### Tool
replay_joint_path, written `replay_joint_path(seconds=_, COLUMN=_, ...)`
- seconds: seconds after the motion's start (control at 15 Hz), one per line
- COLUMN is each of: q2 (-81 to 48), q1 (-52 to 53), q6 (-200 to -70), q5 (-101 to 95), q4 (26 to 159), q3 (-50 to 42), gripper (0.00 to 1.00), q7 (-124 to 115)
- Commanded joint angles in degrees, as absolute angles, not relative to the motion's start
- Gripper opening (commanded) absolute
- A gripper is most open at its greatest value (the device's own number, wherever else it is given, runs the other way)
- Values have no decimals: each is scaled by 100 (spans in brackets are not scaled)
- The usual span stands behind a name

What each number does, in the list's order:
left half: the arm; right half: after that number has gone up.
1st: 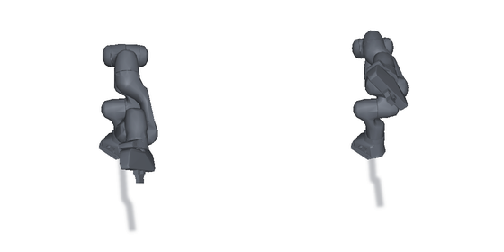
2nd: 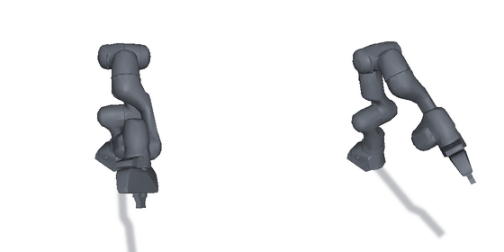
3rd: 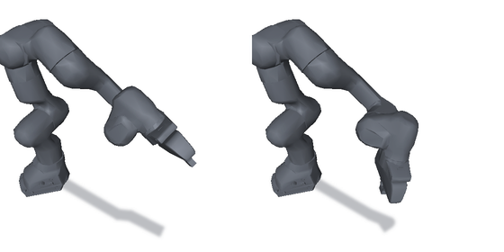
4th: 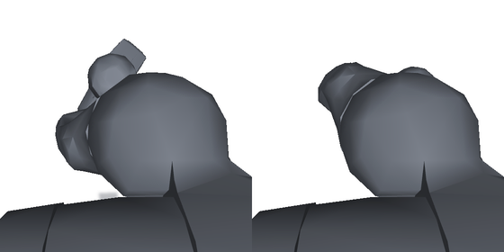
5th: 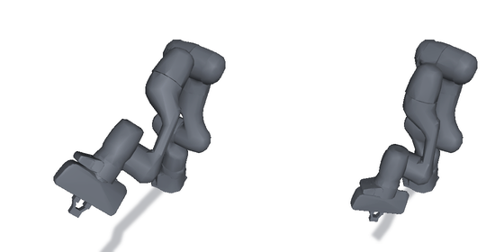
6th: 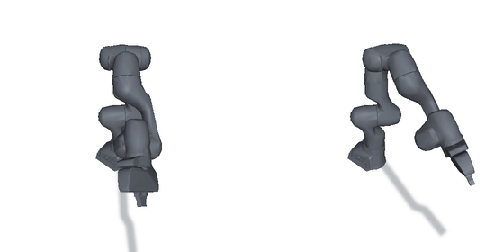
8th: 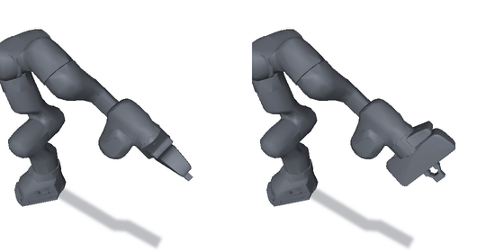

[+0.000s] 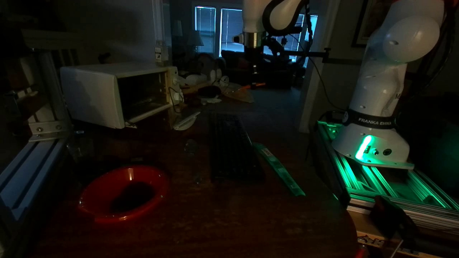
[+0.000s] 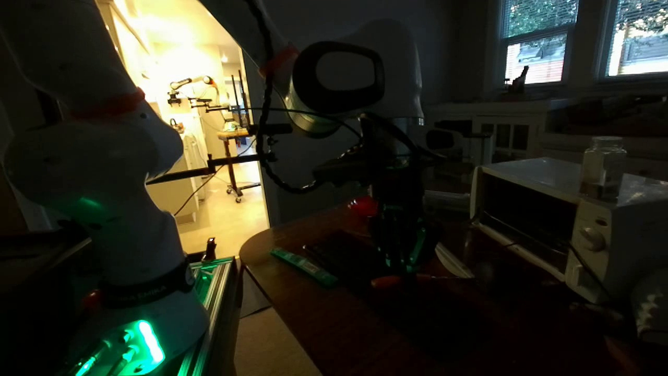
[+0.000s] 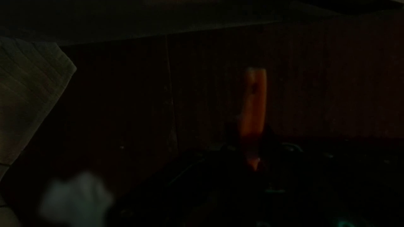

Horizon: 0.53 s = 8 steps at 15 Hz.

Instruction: Pick up the computer mouse and put it in the microwave

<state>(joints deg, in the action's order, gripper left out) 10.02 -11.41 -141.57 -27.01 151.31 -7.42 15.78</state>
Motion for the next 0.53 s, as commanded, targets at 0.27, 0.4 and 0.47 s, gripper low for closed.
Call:
replay_joint_path(seconds=0.27, q2=1128, q1=-996, q6=-13874, q5=-2852, q4=15004, q3=-560, gripper=5, q7=1404)
replay_joint_path(seconds=0.4, q2=1091, q1=-956, q6=-13804, q5=-2838, q4=14908, q3=-519, gripper=5, q7=1403)
replay_joint_path(seconds=0.47, q2=1065, q1=-931, q6=-13765, q5=-2845, q4=14853, q3=-495, gripper=5, q7=1379)
